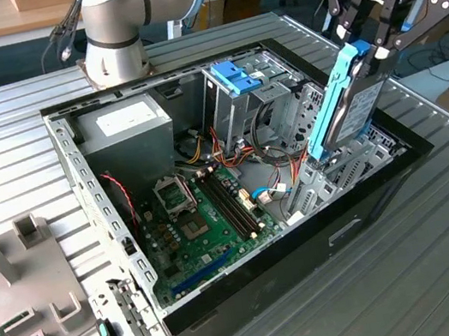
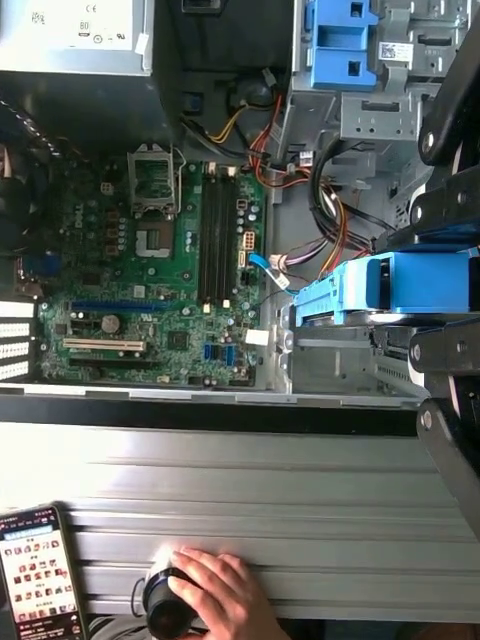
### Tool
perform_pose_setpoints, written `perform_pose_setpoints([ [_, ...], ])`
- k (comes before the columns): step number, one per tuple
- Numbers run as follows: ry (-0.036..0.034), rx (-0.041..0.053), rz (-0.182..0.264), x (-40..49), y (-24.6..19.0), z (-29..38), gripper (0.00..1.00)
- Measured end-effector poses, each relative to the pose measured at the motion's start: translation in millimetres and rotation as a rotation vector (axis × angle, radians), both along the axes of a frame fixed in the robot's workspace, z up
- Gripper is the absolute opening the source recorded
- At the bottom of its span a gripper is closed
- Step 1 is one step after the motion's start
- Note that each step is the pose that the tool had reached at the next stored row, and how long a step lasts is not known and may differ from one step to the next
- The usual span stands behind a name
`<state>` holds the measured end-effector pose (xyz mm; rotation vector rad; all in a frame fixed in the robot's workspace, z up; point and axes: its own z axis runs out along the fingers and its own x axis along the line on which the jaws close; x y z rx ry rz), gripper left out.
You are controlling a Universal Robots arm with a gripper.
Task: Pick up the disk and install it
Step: 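Pick up the disk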
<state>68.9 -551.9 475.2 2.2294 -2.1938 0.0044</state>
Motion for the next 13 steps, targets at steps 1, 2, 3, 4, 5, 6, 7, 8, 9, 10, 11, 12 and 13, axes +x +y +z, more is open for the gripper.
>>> perform_pose_setpoints([
  [1,0.0,-0.0006,-0.015,0.8,0.0,-0.4,0.36],
  [2,0.0001,-0.0005,-0.02,1.2,0.0,-0.7,0.36],
  [3,0.0001,-0.0005,-0.02,1.2,0.0,-1.0,0.36],
  [4,0.0001,-0.0003,-0.02,1.2,0.0,-2.2,0.36],
  [5,0.0001,-0.0002,-0.013,1.2,0.0,-3.4,0.36],
  [6,0.0001,-0.0004,-0.006,1.2,0.0,-3.6,0.36],
  [7,0.0001,-0.0004,0.001,1.4,0.0,-4.5,0.36],
  [8,0.0,-0.0007,0.003,1.4,-0.4,-4.7,0.36],
  [9,0.0,-0.0008,0.004,1.4,-0.7,-4.8,0.36],
  [10,0.0001,-0.0012,0.006,1.5,-2.0,-5.0,0.36],
  [11,0.0,-0.0011,0.011,1.5,-2.2,-5.7,0.36],
  [12,0.0001,-0.0013,0.015,1.4,-2.2,-6.6,0.36],
  [13,0.0,-0.0012,0.019,1.4,-2.2,-7.8,0.36],
])
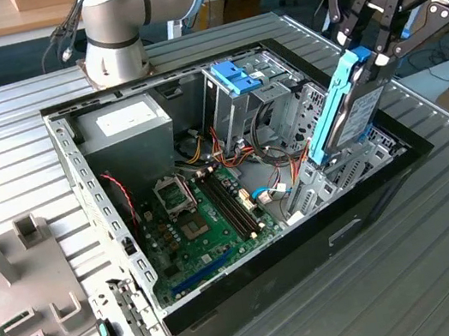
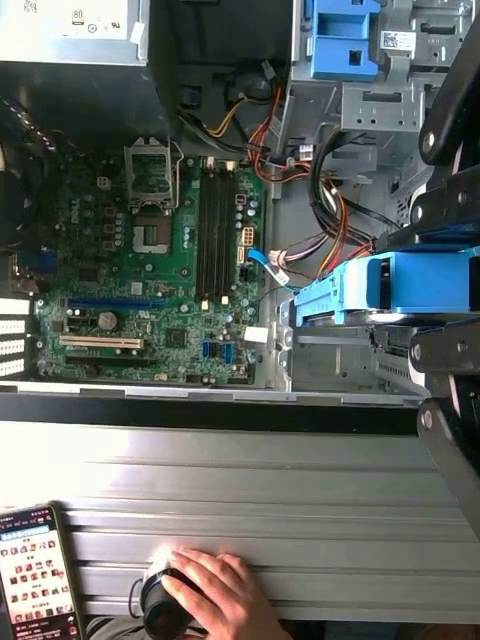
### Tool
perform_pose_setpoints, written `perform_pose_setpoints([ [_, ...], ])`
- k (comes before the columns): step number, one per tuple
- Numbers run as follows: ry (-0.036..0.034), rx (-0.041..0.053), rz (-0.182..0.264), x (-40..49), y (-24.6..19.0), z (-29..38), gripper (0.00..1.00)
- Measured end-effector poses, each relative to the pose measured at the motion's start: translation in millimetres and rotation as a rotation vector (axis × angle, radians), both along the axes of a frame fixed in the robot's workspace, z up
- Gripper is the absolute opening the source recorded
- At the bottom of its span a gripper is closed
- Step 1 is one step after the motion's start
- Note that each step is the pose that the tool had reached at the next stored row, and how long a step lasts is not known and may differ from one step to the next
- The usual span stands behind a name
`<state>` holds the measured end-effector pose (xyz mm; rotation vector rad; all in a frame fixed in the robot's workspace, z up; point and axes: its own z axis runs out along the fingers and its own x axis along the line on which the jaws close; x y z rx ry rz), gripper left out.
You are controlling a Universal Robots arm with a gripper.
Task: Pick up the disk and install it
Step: 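Pick up the disk, then insert the disk into the insertion slot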
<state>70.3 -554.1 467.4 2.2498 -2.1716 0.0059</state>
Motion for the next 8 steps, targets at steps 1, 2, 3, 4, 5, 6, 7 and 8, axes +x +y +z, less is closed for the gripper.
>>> perform_pose_setpoints([
  [1,0.0,0.0,0.003,-0.1,0.0,-0.9,0.36],
  [2,0.0,0.0,0.007,-0.1,0.0,-2.2,0.36],
  [3,0.0,-0.0004,0.009,-0.1,0.0,-2.7,0.36],
  [4,0.0,-0.0011,0.009,-0.1,-0.1,-2.9,0.36],
  [5,0.0,-0.0014,0.009,-0.1,-0.1,-2.8,0.36],
  [6,0.0,-0.0014,0.009,0.0,-0.3,-2.9,0.36],
  [7,0.0,-0.0012,0.008,0.1,-0.4,-2.9,0.36],
  [8,0.0,-0.0013,0.005,0.3,-0.3,-2.9,0.36],
])
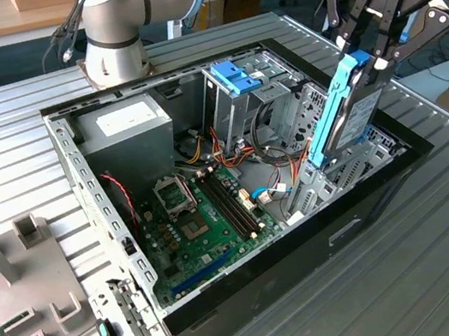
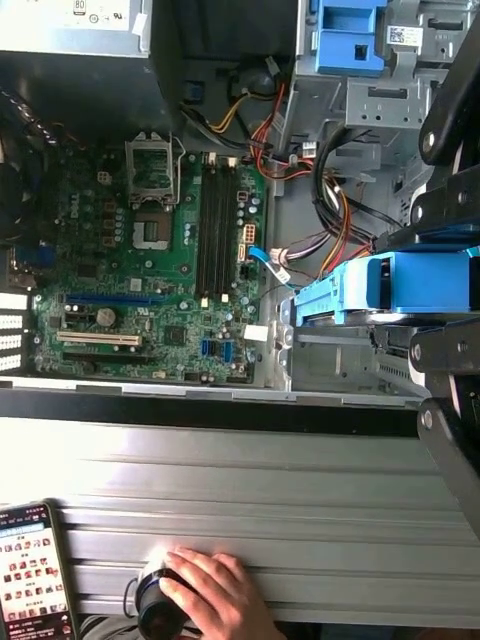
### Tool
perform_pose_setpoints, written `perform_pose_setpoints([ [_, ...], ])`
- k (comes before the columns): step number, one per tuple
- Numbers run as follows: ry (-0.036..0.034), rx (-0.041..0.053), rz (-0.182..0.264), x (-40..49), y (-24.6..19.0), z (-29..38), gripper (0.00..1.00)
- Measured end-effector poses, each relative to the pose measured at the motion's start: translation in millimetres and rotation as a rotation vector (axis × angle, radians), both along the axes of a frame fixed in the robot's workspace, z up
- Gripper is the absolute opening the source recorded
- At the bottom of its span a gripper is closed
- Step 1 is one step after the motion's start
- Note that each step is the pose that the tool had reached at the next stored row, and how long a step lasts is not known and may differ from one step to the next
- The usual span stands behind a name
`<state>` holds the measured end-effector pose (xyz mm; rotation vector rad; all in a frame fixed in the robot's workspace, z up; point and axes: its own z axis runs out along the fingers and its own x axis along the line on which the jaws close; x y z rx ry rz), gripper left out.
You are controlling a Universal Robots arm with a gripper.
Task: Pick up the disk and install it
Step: 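Insert the disk into the insertion slot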
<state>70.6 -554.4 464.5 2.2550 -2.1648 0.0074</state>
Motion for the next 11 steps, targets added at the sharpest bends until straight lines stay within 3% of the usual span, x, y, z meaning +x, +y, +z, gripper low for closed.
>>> perform_pose_setpoints([
  [5,0.0,0.0,-0.013,0.4,-2.3,-2.1,0.36],
  [11,0.0,0.0001,-0.013,0.4,-4.2,-12.2,0.36],
])
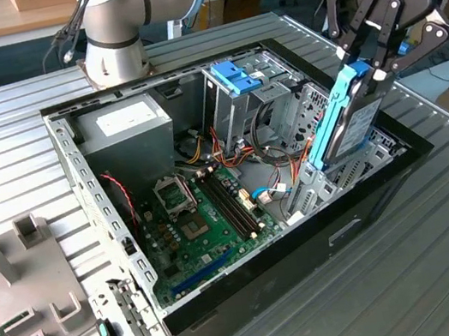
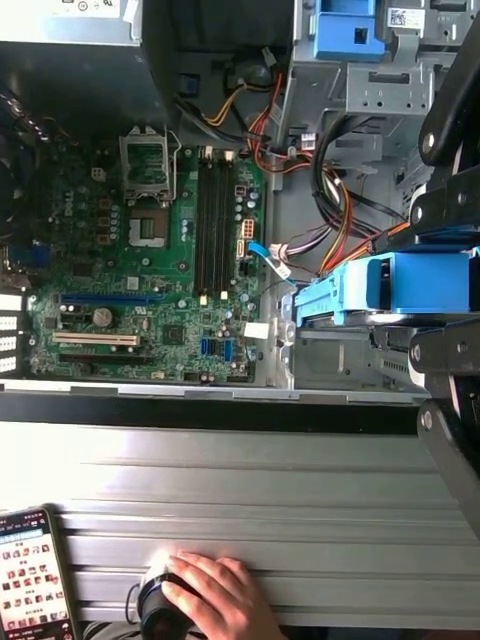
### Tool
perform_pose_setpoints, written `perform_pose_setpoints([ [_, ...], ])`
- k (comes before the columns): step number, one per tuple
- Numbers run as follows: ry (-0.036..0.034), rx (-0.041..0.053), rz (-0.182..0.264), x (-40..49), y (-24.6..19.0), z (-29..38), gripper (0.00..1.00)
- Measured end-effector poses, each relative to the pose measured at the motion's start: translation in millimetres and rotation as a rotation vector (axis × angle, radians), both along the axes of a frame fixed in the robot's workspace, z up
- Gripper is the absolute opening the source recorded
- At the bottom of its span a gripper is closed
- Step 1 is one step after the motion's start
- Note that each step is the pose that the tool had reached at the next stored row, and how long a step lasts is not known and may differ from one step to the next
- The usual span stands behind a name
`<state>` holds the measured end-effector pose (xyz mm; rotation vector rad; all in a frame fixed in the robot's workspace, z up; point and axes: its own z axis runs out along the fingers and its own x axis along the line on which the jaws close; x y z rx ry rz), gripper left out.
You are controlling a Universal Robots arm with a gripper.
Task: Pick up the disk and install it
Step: 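Insert the disk into the insertion slot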
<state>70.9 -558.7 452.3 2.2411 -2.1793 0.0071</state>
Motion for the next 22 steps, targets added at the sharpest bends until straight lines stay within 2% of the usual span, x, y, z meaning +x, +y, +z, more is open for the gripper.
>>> perform_pose_setpoints([
  [4,0.0,0.0001,0.0,0.0,-0.8,-6.4,0.36],
  [7,0.0,-0.0001,0.0,0.0,-1.4,-15.3,0.36],
  [9,0.0,0.0,0.0,0.0,-2.2,-23.4,0.36],
  [12,0.0001,-0.0003,0.0,0.0,-2.7,-27.8,0.36],
  [15,0.0,-0.0003,0.0,0.0,-2.7,-28.4,0.36],
  [17,0.0,-0.0002,0.0,0.0,-2.8,-33.5,0.36],
  [18,0.0001,-0.0004,0.0,0.0,-2.9,-39.2,0.36],
  [19,0.0001,-0.0003,0.0,0.0,-2.9,-41.4,0.36],
  [22,0.0,-0.0003,0.0,0.0,-2.9,-42.2,0.36],
])
